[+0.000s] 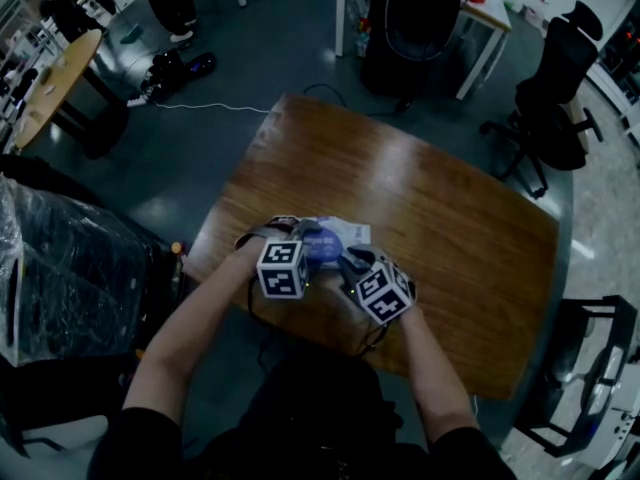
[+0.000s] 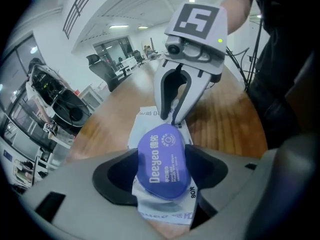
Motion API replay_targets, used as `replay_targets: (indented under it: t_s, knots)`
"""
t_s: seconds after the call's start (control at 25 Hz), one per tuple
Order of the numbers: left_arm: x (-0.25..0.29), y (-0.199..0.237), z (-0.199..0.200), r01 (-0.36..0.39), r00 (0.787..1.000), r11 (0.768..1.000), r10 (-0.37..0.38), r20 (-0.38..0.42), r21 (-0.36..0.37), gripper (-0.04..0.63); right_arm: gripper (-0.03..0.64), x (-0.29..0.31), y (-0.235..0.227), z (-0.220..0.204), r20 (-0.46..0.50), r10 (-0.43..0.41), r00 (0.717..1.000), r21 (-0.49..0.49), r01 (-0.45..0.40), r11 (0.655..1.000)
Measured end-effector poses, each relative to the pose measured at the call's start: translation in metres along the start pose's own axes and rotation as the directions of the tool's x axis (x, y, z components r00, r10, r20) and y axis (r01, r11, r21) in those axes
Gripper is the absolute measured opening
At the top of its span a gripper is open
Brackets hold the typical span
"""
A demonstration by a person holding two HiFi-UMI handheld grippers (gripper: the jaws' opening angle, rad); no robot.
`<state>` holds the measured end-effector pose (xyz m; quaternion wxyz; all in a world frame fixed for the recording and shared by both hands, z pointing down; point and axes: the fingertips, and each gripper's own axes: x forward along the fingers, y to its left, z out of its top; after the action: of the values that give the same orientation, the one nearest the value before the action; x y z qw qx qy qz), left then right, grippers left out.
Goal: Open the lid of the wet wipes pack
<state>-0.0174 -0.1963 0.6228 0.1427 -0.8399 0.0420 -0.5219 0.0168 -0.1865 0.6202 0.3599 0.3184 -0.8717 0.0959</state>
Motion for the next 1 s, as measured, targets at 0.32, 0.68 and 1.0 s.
replay_targets:
  t_s: [0.32,0.68,1.0]
  knots:
    - [0.005,0.002,-0.009,0.127,0.991,0.98,-0.13,-0.012,-0.152,0.293,0.091,0.003,0.0,-0.006,-0.014,0.0,1.0,0.031,0.0,1.0]
    - [0.003,0.006,0.001,0.257,0.966,0.917,-0.235,0.108,-0.306,0.284,0.084,0.0,-0.001,-0.009,0.001,0.013,1.0,0.057,-0.013,0.998]
    - [-0.007,0.016,-0.001,0.321,0.944,0.857,-0.256,0.208,-0.402,0.258,0.083,0.002,0.0,-0.008,0.004,0.019,1.0,0.057,-0.019,0.998]
